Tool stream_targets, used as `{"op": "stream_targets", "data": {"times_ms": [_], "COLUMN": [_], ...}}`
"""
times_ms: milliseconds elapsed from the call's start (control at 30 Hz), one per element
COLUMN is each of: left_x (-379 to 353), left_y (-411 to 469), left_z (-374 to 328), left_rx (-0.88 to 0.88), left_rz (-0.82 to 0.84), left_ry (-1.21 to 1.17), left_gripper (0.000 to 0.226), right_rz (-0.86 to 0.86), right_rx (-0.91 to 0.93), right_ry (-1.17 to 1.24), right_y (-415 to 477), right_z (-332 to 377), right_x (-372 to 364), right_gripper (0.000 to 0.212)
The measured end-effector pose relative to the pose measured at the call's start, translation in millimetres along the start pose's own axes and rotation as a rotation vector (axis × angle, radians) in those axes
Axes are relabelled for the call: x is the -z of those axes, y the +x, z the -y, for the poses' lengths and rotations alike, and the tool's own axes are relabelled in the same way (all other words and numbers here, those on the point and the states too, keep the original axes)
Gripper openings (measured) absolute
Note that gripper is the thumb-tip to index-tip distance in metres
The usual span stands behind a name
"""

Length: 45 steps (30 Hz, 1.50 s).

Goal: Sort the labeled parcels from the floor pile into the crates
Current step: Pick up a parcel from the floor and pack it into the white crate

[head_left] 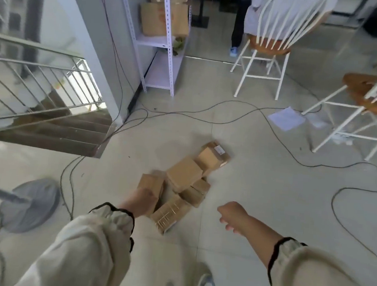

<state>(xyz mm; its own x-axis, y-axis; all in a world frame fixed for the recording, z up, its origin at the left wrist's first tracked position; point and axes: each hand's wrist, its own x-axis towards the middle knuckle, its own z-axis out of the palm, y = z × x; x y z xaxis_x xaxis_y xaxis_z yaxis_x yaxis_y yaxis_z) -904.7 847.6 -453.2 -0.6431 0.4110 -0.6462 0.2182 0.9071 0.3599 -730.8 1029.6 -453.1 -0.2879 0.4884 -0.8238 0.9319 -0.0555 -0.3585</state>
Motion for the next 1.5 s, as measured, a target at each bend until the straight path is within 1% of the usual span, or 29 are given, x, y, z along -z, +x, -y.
{"op": "stream_targets", "data": {"times_ms": [67, 133, 167, 200, 267, 400, 500, 567, 633, 667, 767, 833, 867, 967, 1000, 1067, 1100, 1167, 1200, 1233, 1267, 1300, 1400, 1433, 1500], "left_x": [-34, -74, -97, -121, -168, -258, -307, -329, -339, -339, -336, -332, -330, -327, -328, -337, -345, -361, -367, -370, -372, -372, -372, -373, -378], "left_y": [48, 99, 131, 164, 228, 336, 390, 414, 430, 434, 439, 444, 448, 461, 462, 460, 458, 452, 450, 449, 450, 452, 453, 454, 451], "left_z": [12, 24, 34, 46, 69, 114, 135, 139, 138, 136, 136, 137, 138, 143, 145, 150, 154, 164, 168, 171, 172, 173, 170, 169, 171], "left_rx": [-0.004, -0.038, -0.043, -0.043, -0.056, -0.112, -0.18, -0.223, -0.249, -0.254, -0.264, -0.253, -0.231, -0.12, -0.087, -0.019, 0.016, 0.066, 0.08, 0.089, 0.086, 0.072, 0.024, 0.012, -0.013], "left_rz": [0.041, 0.05, 0.053, 0.056, 0.044, 0.029, 0.012, -0.022, -0.061, -0.073, -0.067, -0.027, 0.012, 0.197, 0.229, 0.218, 0.203, 0.21, 0.229, 0.24, 0.243, 0.239, 0.228, 0.213, 0.17], "left_ry": [0.033, 0.07, 0.1, 0.142, 0.228, 0.403, 0.429, 0.411, 0.42, 0.422, 0.387, 0.267, 0.137, -0.441, -0.598, -0.772, -0.81, -0.8, -0.796, -0.806, -0.819, -0.819, -0.785, -0.776, -0.732], "left_gripper": [0.027, 0.017, 0.019, 0.031, 0.054, 0.085, 0.105, 0.119, 0.125, 0.125, 0.123, 0.119, 0.116, 0.107, 0.102, 0.082, 0.068, 0.042, 0.034, 0.028, 0.024, 0.02, 0.01, 0.01, 0.019], "right_rz": [0.031, 0.071, 0.1, 0.11, 0.105, 0.073, 0.05, 0.12, 0.235, 0.261, 0.245, 0.223, 0.214, 0.221, 0.237, 0.282, 0.313, 0.383, 0.397, 0.397, 0.394, 0.396, 0.362, 0.34, 0.299], "right_rx": [-0.011, -0.026, -0.027, -0.023, -0.038, 0.019, 0.135, 0.146, 0.082, 0.058, 0.051, 0.035, 0.03, 0.047, 0.063, 0.086, 0.095, 0.09, 0.094, 0.103, 0.113, 0.13, 0.166, 0.17, 0.167], "right_ry": [-0.048, -0.077, -0.104, -0.125, -0.076, -0.077, -0.122, -0.057, 0.115, 0.189, 0.245, 0.26, 0.256, 0.228, 0.242, 0.298, 0.328, 0.379, 0.39, 0.389, 0.383, 0.38, 0.379, 0.376, 0.341], "right_y": [60, 130, 164, 202, 275, 416, 489, 518, 535, 539, 548, 552, 554, 562, 565, 569, 568, 567, 567, 567, 569, 571, 572, 572, 570], "right_z": [3, 1, 0, -3, -13, -39, -53, -57, -58, -58, -66, -76, -80, -88, -89, -91, -94, -102, -107, -111, -113, -113, -111, -111, -112], "right_x": [-25, -56, -71, -87, -118, -176, -203, -215, -220, -220, -222, -223, -222, -210, -205, -202, -203, -212, -217, -220, -221, -221, -218, -218, -219], "right_gripper": [0.013, 0.007, 0.006, 0.006, 0.009, 0.024, 0.026, 0.026, 0.028, 0.03, 0.029, 0.03, 0.034, 0.045, 0.046, 0.044, 0.039, 0.023, 0.023, 0.03, 0.037, 0.039, 0.035, 0.036, 0.045]}}
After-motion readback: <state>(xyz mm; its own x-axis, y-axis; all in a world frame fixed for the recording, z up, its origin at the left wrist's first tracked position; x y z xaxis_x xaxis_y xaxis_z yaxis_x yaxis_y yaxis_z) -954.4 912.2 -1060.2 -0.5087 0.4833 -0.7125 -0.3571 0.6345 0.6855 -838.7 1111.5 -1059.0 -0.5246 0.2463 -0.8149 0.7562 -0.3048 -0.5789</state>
